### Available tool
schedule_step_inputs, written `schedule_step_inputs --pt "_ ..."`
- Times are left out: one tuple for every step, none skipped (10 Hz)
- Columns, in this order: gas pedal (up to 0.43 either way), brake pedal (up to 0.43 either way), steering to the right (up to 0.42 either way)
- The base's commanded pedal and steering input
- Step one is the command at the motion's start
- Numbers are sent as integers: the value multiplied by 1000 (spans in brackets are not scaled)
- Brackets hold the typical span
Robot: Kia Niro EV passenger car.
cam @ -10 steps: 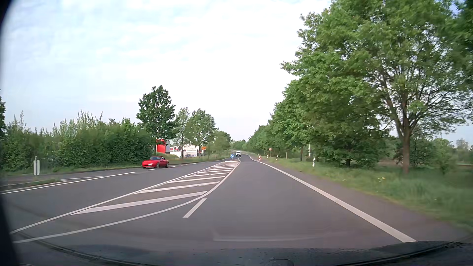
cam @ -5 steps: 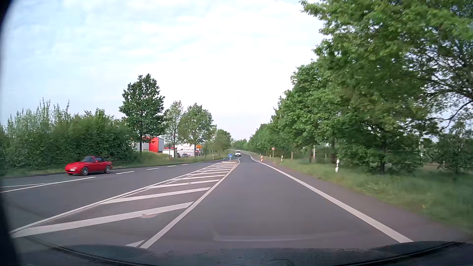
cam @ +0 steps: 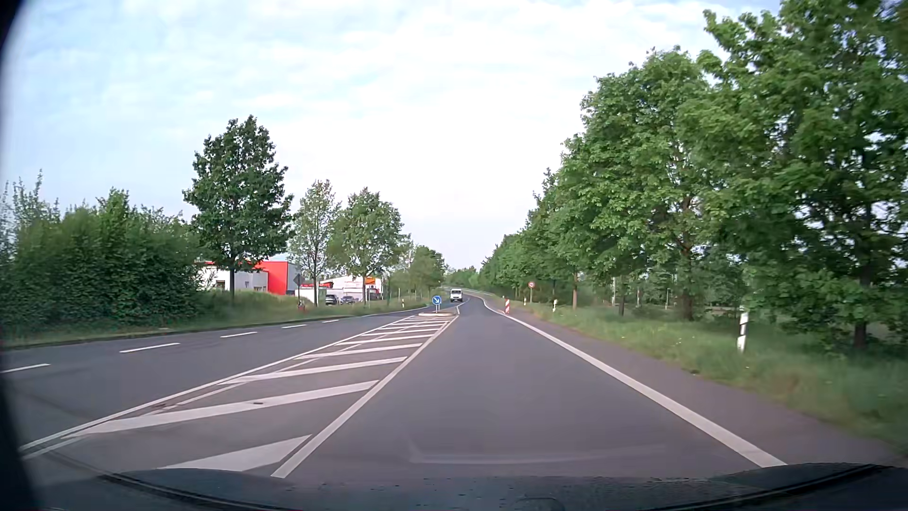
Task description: Follow the waypoints while adhering to traffic rules and regulations
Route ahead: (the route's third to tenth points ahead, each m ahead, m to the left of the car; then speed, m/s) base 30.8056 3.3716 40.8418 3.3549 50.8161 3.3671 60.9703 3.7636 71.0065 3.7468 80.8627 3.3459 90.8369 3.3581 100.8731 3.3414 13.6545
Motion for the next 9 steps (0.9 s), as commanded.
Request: schedule_step_inputs --pt "157 0 -5" --pt "157 0 -5" --pt "157 0 -5" --pt "157 0 -6" --pt "157 0 -6" --pt "157 0 -7" --pt "157 0 -7" --pt "157 0 -8" --pt "157 0 -8"
